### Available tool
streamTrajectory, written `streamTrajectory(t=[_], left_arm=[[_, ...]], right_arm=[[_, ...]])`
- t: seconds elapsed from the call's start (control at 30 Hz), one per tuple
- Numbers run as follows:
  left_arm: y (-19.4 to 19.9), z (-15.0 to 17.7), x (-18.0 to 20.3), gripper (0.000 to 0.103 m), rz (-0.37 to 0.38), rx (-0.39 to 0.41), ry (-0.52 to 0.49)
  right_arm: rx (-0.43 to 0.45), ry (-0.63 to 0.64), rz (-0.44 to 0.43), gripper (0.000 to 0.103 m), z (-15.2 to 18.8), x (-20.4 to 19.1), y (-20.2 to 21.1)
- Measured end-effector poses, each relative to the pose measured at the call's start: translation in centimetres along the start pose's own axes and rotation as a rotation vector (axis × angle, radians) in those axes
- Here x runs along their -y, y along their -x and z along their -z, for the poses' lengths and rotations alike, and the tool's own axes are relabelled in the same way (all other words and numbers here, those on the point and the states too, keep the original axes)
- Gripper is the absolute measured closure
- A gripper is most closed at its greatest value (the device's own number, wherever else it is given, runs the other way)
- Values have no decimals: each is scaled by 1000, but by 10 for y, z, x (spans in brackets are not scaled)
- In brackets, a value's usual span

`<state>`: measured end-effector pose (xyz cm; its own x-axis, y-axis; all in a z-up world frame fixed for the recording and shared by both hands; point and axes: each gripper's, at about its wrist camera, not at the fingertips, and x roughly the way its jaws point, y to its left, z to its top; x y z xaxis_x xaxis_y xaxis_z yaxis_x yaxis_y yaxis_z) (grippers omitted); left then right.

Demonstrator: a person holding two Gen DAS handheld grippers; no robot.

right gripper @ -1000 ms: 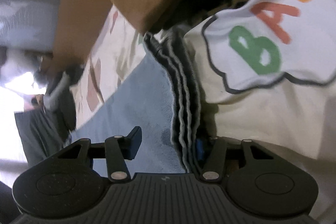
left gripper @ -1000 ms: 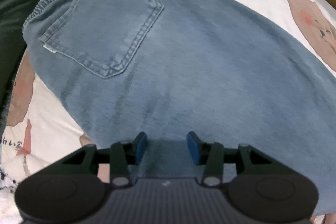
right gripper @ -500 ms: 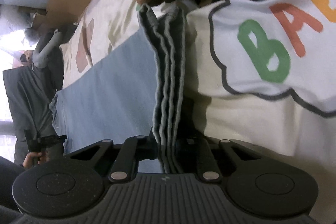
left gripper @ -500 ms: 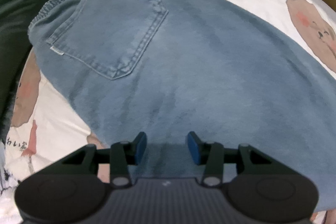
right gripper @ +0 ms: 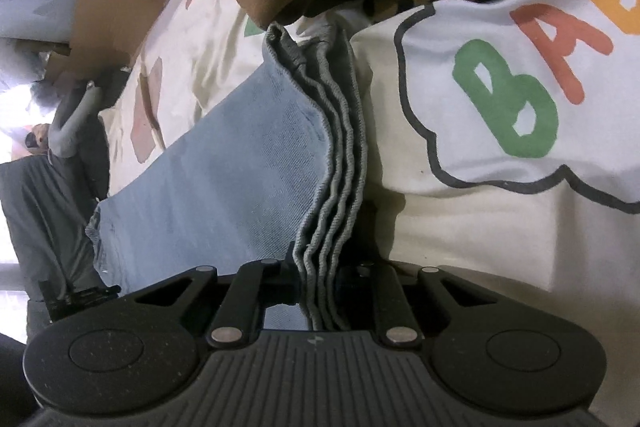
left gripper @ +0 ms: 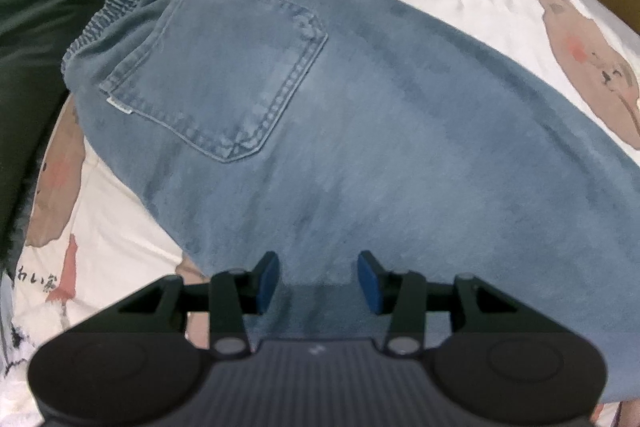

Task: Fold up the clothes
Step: 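Lift the pinched jeans leg edge upward with the right gripper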

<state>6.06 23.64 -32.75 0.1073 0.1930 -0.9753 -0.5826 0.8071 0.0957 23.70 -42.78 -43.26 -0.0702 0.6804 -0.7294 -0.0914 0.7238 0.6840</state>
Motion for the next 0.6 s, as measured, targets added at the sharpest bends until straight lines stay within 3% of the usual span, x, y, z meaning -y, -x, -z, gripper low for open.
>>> streamTrajectory(t=[0.17, 0.6], left_arm=[[2, 7, -3, 56, 12, 14, 0], [5, 15, -30, 56, 45, 59, -40]], right_arm=[[-24, 32, 11, 94, -1, -20, 11], [5, 154, 8, 94, -8, -126, 62]])
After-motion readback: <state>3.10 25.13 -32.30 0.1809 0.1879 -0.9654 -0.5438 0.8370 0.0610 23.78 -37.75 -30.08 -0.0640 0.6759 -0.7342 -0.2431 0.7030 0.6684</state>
